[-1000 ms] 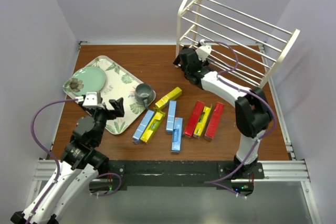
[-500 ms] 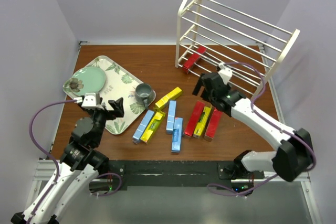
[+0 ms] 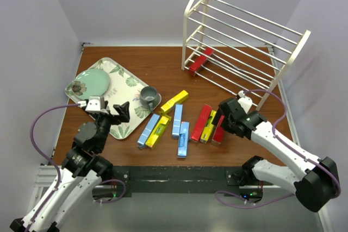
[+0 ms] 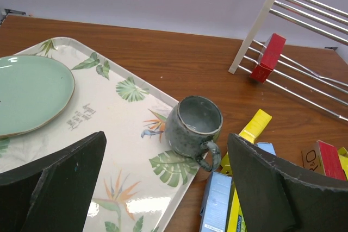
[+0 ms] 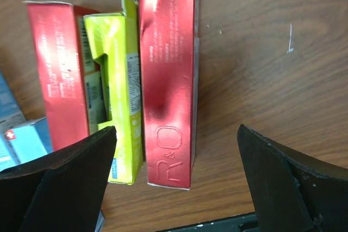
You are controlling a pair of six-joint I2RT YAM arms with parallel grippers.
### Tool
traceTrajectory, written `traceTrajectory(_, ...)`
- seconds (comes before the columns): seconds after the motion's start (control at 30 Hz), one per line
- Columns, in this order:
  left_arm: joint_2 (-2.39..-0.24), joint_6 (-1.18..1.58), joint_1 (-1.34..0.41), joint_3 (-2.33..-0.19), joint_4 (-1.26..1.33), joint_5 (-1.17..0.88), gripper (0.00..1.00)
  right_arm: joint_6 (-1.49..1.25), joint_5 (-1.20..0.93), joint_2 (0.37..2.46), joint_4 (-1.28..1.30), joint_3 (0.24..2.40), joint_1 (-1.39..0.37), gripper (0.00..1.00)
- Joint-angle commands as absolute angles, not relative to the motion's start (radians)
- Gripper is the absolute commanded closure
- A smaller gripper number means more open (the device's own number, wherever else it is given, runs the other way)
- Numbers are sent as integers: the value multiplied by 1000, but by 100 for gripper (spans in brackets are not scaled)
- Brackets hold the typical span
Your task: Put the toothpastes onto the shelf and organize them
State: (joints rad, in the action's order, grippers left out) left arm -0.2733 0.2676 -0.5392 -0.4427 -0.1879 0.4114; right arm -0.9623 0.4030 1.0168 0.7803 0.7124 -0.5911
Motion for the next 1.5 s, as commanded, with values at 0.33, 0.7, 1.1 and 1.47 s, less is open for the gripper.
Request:
traceTrajectory(0.33, -264, 258, -566, -439, -150, 405, 1, -1022, 345, 1094, 661, 620, -600, 18)
traceTrajectory(0.7, -273, 258, -568, -443, -155, 414, 1, -1000, 400, 1108, 676, 618, -598, 34)
traceTrajectory(1.1, -279, 258, -566, -445, -158, 413, 1, -864, 473, 1195, 601, 675, -534, 57)
traceTrajectory(1.47, -281, 258, -568, -445, -160, 410, 1, -680, 445, 1299, 521, 756, -449, 52)
